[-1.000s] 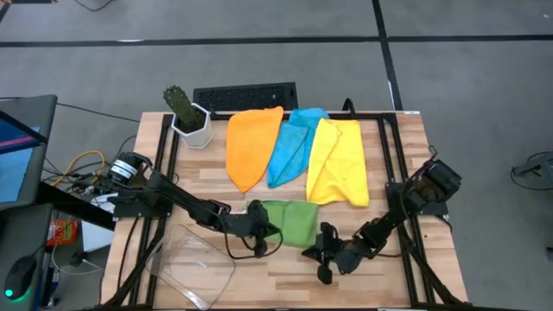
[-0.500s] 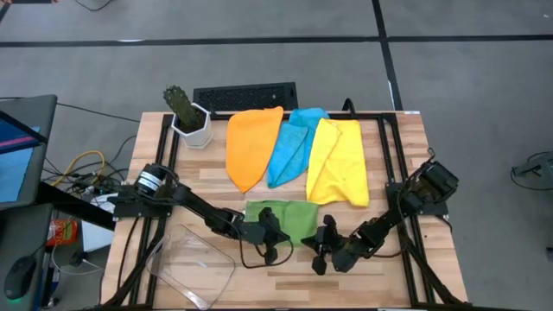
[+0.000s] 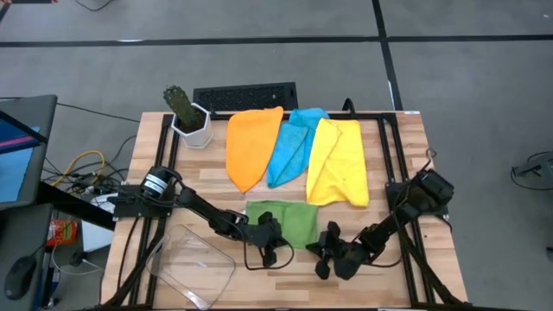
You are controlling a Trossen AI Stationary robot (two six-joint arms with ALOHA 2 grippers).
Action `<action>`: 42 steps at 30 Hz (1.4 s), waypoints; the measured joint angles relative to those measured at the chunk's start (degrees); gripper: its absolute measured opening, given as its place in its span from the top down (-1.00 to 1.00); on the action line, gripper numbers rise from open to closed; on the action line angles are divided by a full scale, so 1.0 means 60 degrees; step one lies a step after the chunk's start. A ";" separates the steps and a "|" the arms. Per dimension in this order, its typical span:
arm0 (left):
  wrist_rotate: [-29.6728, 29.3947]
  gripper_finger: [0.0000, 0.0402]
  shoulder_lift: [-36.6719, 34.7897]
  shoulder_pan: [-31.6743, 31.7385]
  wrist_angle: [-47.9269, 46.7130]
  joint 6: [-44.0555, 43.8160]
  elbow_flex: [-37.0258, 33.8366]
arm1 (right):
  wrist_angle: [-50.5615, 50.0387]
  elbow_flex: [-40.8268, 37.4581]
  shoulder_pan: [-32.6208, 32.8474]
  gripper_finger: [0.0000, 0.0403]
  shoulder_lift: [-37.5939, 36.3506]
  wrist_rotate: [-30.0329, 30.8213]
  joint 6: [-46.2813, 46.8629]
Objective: Fold microfiber towels
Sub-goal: Fold the green microfiber towel
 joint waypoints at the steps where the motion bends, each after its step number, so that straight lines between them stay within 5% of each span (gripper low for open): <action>1: -0.0004 1.00 -0.0003 -0.0003 -0.0012 0.0000 0.0000 | -0.0006 0.0000 -0.0002 0.88 -0.0206 0.0149 -0.0185; 8: -0.0023 1.00 -0.0003 -0.0003 -0.0042 0.0000 -0.0007 | -0.0715 -0.0115 -0.0536 0.92 -0.1058 0.2014 -0.1350; 22: -0.0022 1.00 -0.0003 -0.0007 -0.0085 0.0006 -0.0018 | -0.0330 -0.2134 -0.1428 0.91 -0.1053 0.1212 0.0373; 30: -0.0047 1.00 -0.0003 -0.0007 -0.0085 0.0012 -0.0025 | 0.2294 -0.1662 -0.0975 0.92 -0.1802 0.0963 -0.2116; 34: -0.0082 1.00 0.0004 0.0036 -0.0061 0.0018 -0.0029 | 0.2286 -0.1330 -0.0719 0.94 -0.1307 0.0594 -0.2355; 42: -0.0036 1.00 0.0004 0.0059 -0.0051 0.0022 -0.0033 | 0.2563 -0.1269 -0.0257 0.89 0.0550 0.0402 -0.0463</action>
